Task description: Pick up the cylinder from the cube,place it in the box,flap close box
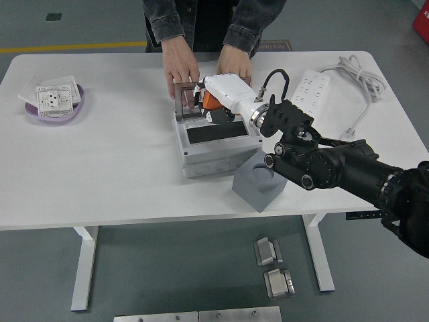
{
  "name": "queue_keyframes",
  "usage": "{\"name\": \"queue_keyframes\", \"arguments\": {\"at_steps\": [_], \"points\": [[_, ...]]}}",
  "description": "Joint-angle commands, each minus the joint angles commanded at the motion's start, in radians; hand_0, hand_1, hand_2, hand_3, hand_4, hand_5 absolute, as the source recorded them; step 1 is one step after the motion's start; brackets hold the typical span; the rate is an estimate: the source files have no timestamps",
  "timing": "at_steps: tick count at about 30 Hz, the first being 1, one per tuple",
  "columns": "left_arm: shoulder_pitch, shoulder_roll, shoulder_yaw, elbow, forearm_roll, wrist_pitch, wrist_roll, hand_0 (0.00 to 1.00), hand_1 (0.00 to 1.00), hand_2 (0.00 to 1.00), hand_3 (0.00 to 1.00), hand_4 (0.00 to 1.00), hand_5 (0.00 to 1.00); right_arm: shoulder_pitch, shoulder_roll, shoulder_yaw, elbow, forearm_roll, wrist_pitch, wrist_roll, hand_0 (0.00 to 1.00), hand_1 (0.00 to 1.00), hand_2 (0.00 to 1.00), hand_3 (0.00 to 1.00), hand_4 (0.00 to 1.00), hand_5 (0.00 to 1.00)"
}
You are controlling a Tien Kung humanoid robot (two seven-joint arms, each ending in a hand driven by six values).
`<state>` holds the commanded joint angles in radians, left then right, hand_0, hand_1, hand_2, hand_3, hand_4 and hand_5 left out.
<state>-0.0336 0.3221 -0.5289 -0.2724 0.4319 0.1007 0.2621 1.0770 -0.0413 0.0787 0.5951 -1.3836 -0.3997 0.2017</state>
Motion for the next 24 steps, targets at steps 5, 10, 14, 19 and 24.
{"name": "queue_keyframes", "arguments": {"at_steps": [5,10,14,19,24], "points": [[-0.003,-0.002,-0.004,-0.001,0.004,0.000,0.000,0.716,0.689,0.572,0.781,0.781,0.330,0.004,0.017,-0.032,-0.037,-0.021,0.027,0.013,0.173,0.270,0.411,0.293,0.180,0.002],[-0.004,-0.001,-0.002,-0.001,0.004,0.000,0.000,0.716,0.689,0.572,0.781,0.781,0.330,0.002,0.025,-0.029,-0.049,-0.047,0.046,0.018,0.173,0.270,0.411,0.293,0.180,0.002],[-0.006,-0.002,-0.004,-0.001,0.006,0.000,0.000,0.716,0.689,0.572,0.780,0.782,0.331,0.001,0.030,-0.053,-0.049,-0.036,0.042,0.024,0.245,0.335,0.475,0.354,0.244,0.002],[-0.008,-0.004,-0.004,-0.002,0.007,0.000,0.000,0.716,0.689,0.573,0.780,0.784,0.332,-0.003,0.035,-0.067,-0.047,-0.044,0.044,0.024,0.415,0.458,0.552,0.584,0.356,0.002],[-0.008,-0.005,-0.003,-0.002,0.007,0.000,0.000,0.715,0.689,0.573,0.780,0.785,0.332,-0.004,0.038,-0.070,-0.044,-0.063,0.047,0.017,0.474,0.558,0.629,0.688,0.563,0.193]]}}
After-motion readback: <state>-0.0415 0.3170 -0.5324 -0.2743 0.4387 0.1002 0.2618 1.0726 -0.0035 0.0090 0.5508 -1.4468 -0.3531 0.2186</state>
